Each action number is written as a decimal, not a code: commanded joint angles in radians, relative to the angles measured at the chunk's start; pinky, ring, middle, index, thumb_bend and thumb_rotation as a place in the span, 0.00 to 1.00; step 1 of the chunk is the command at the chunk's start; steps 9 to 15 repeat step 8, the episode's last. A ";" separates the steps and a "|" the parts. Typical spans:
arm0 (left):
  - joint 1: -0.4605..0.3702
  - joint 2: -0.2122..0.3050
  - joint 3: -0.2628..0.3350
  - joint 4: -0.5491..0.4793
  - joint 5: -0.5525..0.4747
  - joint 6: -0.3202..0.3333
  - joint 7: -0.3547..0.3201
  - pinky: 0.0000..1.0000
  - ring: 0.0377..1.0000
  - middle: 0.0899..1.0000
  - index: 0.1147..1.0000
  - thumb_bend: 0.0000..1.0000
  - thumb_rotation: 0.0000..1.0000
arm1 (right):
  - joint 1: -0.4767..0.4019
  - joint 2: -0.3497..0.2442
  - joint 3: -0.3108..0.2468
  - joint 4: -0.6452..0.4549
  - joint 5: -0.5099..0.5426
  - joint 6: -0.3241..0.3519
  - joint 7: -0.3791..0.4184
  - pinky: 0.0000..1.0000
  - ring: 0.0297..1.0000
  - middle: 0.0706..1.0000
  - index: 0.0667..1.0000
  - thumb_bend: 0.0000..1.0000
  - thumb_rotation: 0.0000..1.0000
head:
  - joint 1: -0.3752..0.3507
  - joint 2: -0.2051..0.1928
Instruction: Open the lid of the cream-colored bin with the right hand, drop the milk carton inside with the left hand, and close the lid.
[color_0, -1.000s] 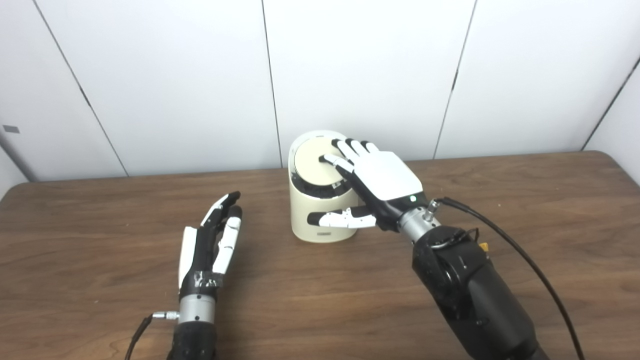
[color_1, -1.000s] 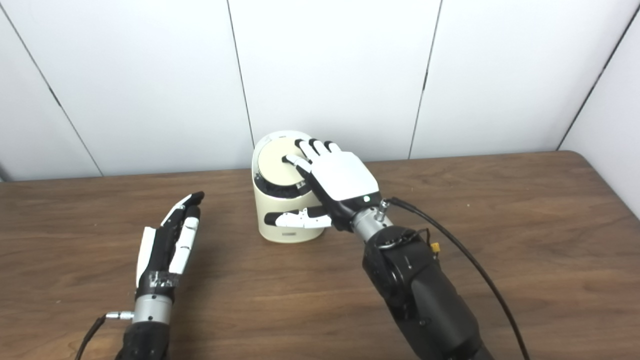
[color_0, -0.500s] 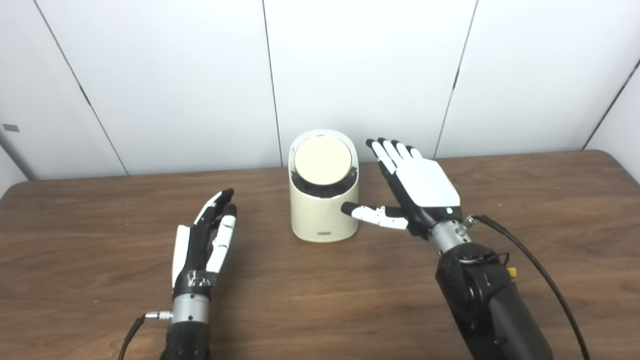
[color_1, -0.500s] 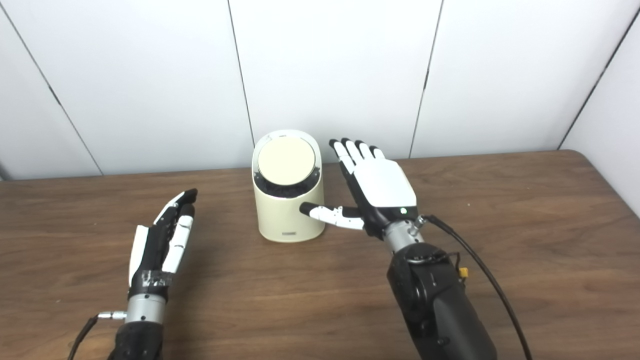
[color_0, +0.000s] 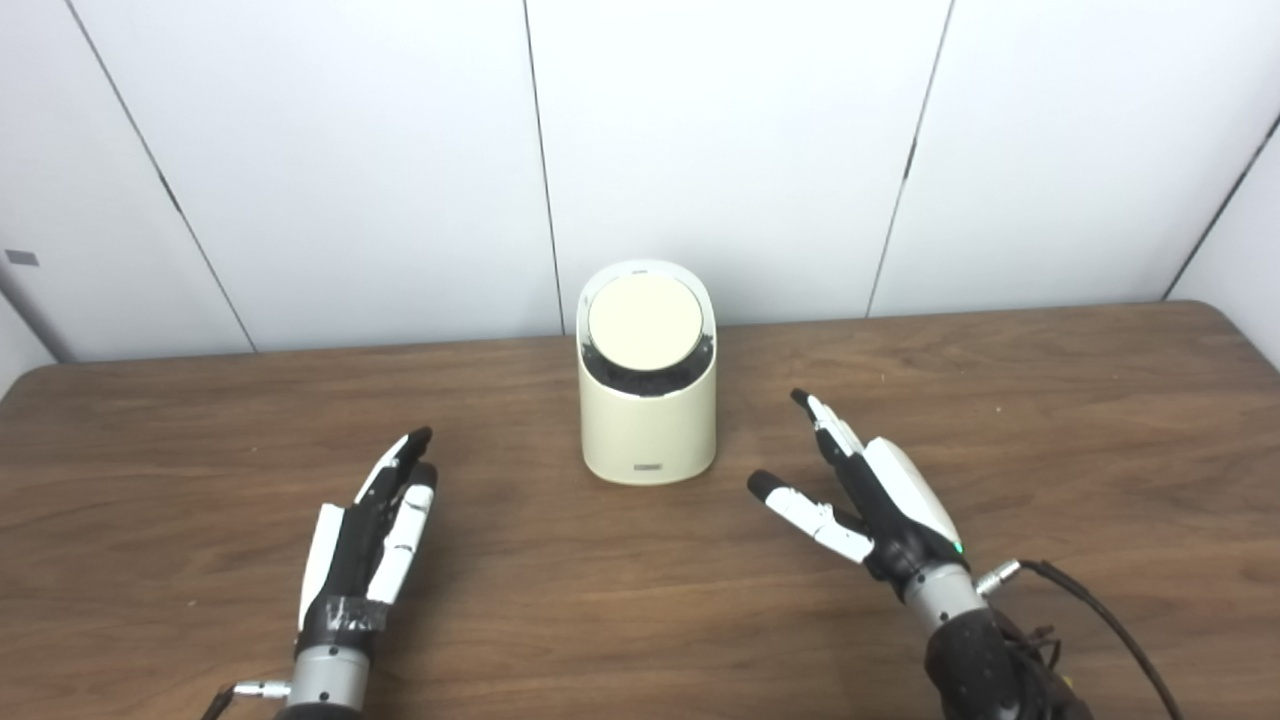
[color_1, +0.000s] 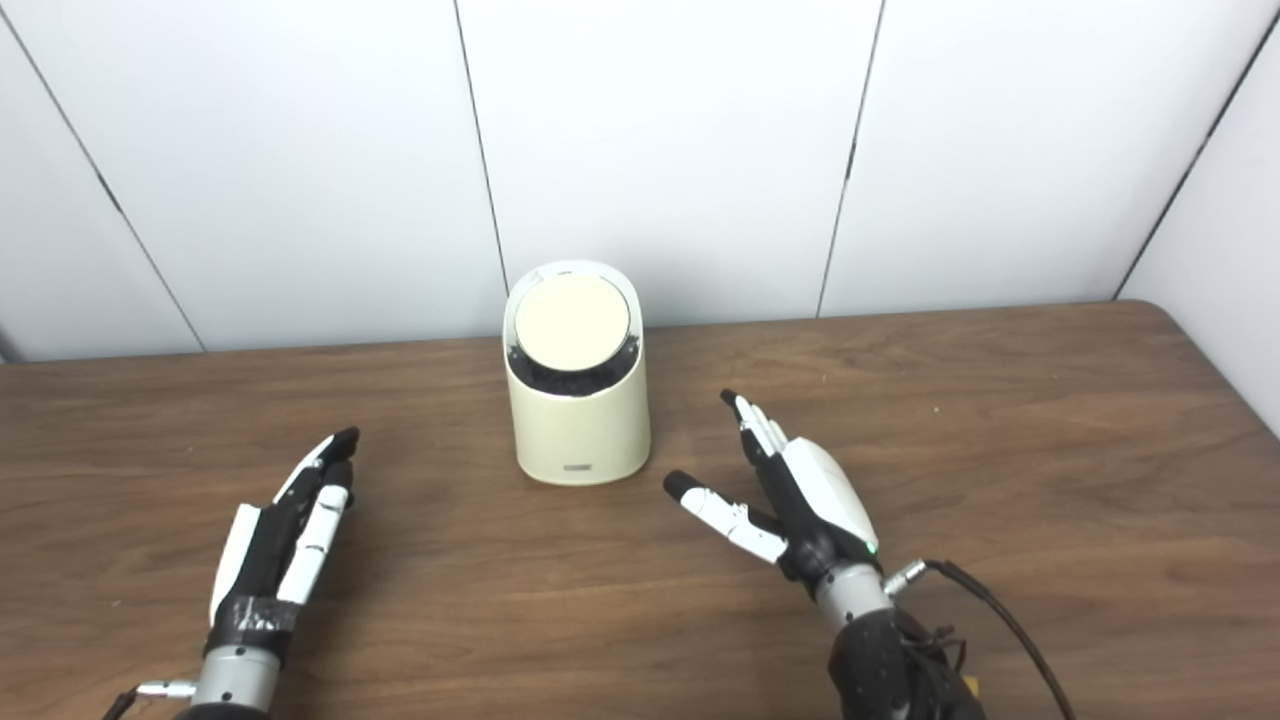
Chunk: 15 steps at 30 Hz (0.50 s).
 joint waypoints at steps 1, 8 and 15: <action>0.001 0.007 0.006 -0.048 -0.021 -0.015 -0.005 0.88 0.92 0.93 0.94 0.45 0.93 | -0.015 0.008 -0.019 -0.051 0.040 -0.032 -0.049 0.92 1.00 1.00 1.00 0.55 1.00 | -0.002 0.002; 0.077 0.007 0.012 -0.081 -0.037 -0.057 0.002 0.88 0.91 0.92 0.93 0.46 0.96 | 0.040 0.056 -0.061 -0.063 0.166 -0.030 -0.122 0.88 0.93 0.95 0.97 0.56 1.00 | 0.000 0.007; 0.077 0.007 0.012 -0.081 -0.037 -0.057 0.002 0.88 0.91 0.92 0.93 0.46 0.96 | 0.040 0.056 -0.061 -0.063 0.166 -0.030 -0.122 0.88 0.93 0.95 0.97 0.56 1.00 | 0.000 0.007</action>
